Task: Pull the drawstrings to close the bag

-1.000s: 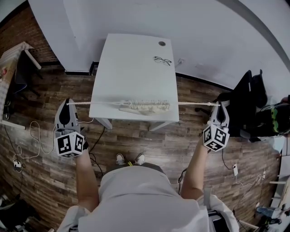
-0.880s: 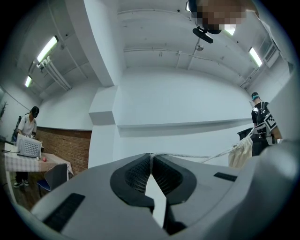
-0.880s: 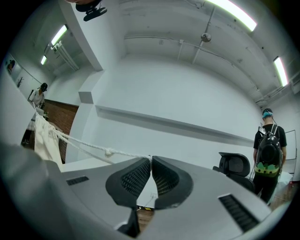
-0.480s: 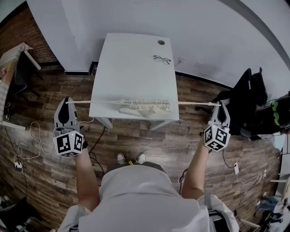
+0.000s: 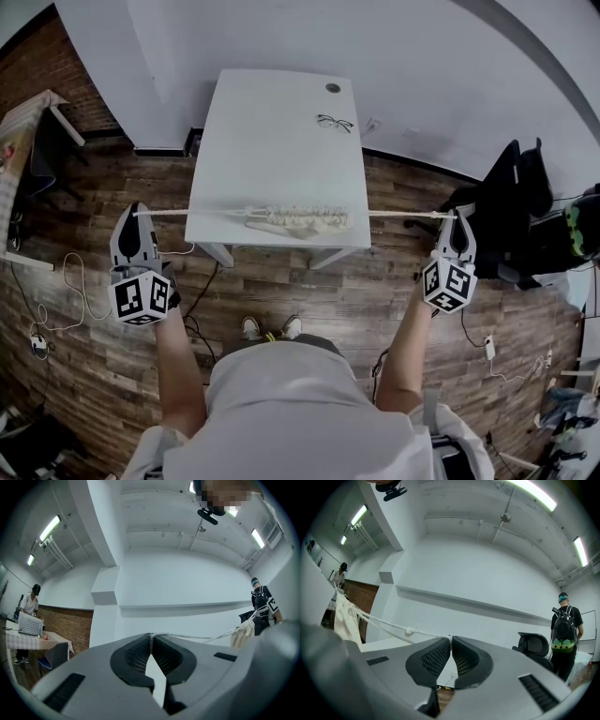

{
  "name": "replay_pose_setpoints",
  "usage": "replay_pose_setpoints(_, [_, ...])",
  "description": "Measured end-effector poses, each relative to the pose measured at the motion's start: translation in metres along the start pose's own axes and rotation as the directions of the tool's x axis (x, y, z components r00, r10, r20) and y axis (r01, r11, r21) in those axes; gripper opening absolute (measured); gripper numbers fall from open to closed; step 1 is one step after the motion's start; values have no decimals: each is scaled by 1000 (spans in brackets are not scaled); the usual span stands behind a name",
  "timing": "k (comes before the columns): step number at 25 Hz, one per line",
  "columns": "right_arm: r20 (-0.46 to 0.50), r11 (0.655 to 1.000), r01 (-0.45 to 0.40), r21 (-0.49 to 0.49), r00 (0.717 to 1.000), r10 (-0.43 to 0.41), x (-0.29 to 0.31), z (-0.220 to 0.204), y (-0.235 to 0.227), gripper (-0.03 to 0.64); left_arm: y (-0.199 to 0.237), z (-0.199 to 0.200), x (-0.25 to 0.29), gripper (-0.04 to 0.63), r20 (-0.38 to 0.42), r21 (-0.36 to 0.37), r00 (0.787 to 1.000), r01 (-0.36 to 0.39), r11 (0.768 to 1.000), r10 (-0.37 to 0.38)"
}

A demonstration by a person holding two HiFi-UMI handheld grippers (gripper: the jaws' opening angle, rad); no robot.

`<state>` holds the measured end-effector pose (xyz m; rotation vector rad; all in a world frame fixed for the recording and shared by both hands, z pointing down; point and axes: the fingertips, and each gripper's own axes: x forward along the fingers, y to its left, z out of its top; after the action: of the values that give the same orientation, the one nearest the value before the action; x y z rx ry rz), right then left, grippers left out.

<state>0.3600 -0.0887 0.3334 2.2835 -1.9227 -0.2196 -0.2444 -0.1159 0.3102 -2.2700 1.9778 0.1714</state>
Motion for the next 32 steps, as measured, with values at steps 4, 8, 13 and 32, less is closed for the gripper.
replay_pose_setpoints(4, [-3,1000,-2,1,1000,2,0,-2,0,43,0,-1,-1,18,-3,1,1000,-1,1000,1])
replay_pose_setpoints(8, [-4,1000,-6,12,1000,6,3,-4,2,41,2,-1,-3,18,-7,9,1000,-5,1000,5])
replay_pose_setpoints(13, [-7,1000,-17,9,1000,17,5,-4,8,41,8,3,-6,18,-7,14,1000,-15,1000,15])
replay_pose_setpoints(32, [-4,1000,-15,-9,1000,15,13,-3,11,42,17,1,2,18,7,-18,1000,-20,1000,20])
